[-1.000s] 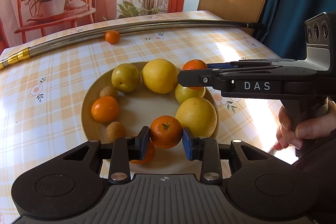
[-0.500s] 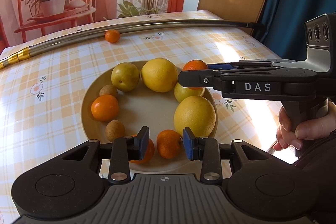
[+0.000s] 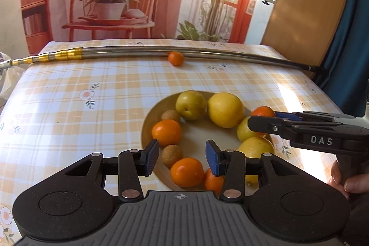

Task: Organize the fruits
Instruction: 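Open the left tool to drop its tangerine while the right tool releases its tangerine onto the plate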

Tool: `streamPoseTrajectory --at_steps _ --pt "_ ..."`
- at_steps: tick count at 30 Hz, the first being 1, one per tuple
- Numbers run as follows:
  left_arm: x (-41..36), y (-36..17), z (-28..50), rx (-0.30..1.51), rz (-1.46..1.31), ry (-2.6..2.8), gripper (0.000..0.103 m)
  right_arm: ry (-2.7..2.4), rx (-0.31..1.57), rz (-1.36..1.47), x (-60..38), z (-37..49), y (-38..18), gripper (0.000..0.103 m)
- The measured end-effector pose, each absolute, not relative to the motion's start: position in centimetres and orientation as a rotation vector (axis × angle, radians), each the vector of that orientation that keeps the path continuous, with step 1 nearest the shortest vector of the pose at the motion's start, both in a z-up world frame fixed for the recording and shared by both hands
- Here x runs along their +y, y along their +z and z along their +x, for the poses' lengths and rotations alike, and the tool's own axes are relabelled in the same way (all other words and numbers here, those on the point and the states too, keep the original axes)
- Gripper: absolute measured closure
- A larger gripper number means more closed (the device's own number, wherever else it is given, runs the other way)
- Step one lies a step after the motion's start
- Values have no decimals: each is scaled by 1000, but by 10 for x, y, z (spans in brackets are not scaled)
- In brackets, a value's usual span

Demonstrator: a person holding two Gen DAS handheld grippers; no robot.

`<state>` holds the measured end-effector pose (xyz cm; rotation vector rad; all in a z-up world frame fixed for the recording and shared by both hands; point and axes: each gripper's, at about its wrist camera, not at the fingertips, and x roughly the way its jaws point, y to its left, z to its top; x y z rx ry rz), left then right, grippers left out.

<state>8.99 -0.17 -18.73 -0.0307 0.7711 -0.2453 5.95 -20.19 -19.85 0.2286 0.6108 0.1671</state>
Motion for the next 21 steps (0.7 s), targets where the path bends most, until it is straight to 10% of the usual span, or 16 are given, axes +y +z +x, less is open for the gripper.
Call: streamPoseTrajectory --at_steps 21 --pt "8 -182 87 752 -56 -148 47 125 622 226 -206 60 -202 51"
